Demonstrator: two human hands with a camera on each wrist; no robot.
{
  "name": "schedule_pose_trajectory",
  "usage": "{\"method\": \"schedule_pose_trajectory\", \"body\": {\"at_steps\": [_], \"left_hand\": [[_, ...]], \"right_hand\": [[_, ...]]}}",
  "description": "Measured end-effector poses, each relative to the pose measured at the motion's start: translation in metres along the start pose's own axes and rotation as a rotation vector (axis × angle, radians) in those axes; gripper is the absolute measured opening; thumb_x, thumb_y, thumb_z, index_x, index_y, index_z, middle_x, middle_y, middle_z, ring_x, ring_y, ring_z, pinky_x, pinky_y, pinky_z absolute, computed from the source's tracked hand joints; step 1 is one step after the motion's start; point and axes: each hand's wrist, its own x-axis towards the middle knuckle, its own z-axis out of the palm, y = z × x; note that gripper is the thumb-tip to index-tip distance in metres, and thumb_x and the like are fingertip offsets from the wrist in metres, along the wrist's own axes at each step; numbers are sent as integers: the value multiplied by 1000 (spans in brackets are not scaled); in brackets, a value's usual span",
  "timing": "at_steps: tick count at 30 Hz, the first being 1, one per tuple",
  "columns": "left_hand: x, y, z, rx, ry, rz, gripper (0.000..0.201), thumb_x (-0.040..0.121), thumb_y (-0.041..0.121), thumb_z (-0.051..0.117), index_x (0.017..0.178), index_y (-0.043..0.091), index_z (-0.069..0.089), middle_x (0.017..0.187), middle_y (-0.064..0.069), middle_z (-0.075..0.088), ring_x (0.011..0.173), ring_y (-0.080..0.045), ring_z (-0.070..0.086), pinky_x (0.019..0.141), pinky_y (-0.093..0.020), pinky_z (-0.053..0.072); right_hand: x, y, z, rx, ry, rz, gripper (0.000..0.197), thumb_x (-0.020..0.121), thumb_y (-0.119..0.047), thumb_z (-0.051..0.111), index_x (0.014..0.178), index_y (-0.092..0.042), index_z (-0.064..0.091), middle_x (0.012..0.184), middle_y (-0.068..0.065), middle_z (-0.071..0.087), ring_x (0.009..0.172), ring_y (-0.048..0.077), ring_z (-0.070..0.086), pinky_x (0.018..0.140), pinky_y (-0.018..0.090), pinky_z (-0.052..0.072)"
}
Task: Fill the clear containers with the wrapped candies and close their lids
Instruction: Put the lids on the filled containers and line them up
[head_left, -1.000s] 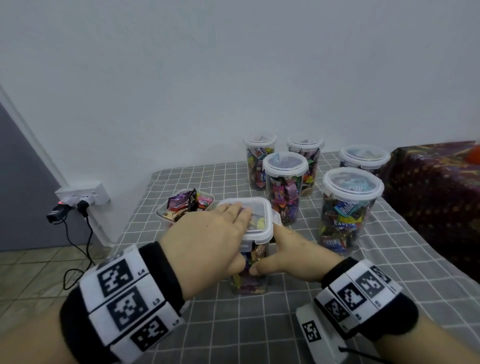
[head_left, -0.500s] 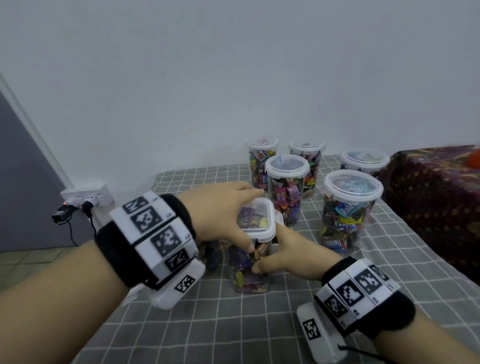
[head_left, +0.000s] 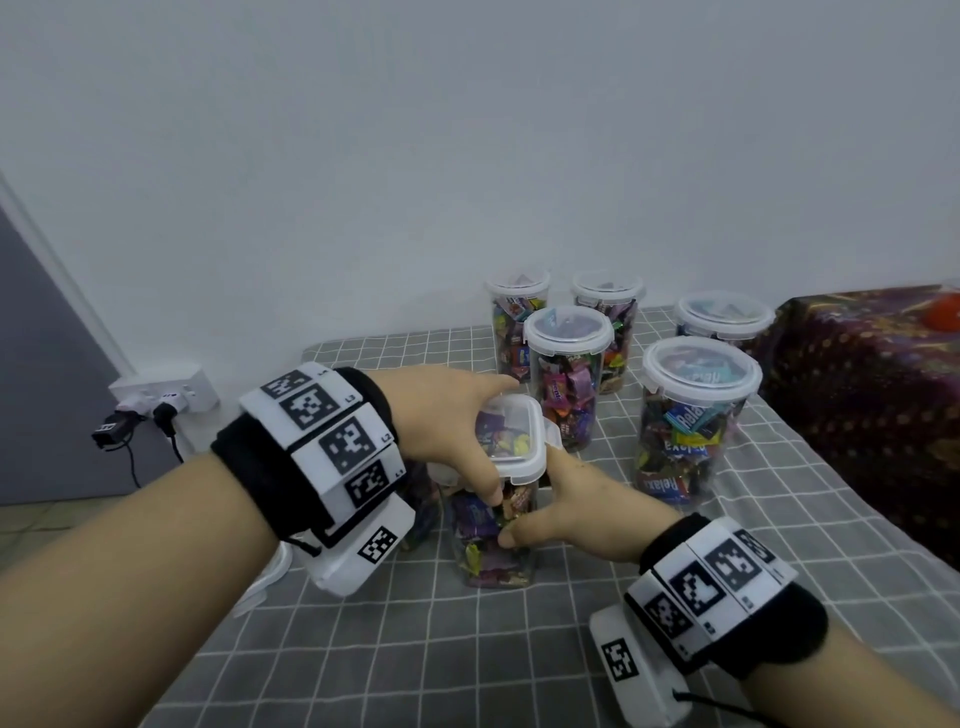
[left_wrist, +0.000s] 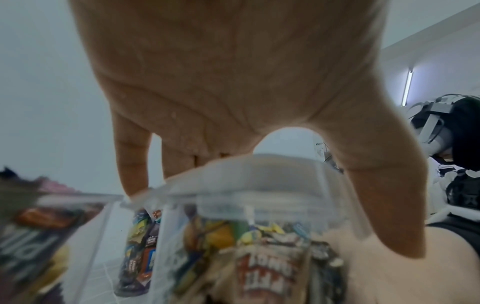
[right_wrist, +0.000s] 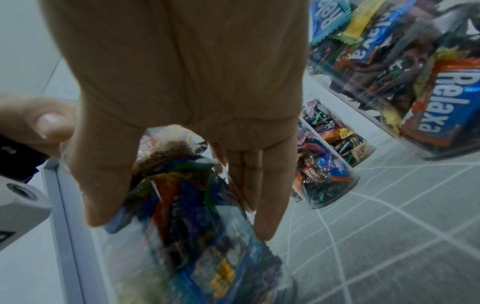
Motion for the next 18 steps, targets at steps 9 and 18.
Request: {"method": "schedule_pose_trajectory", "body": {"at_steps": [9, 18], "left_hand": [[1, 3, 0, -26, 9, -6, 74, 60, 41, 83, 123, 27, 47, 106, 6, 61, 95, -13, 59, 88, -34, 50], [-10, 22, 9, 305, 46, 168, 78, 80, 35, 65, 143, 45, 21, 154, 8, 15, 121, -9, 42, 89, -27, 42]], "right_hand": [[0, -1, 1, -44, 4, 15, 93, 71, -25, 81, 144, -30, 23, 125, -13, 47, 115, 6, 45, 89, 17, 37], [-1, -2, 1, -61, -2, -1, 94, 73, -21, 79, 145, -26, 19, 125, -15, 40, 117, 5, 41, 85, 16, 35]]}}
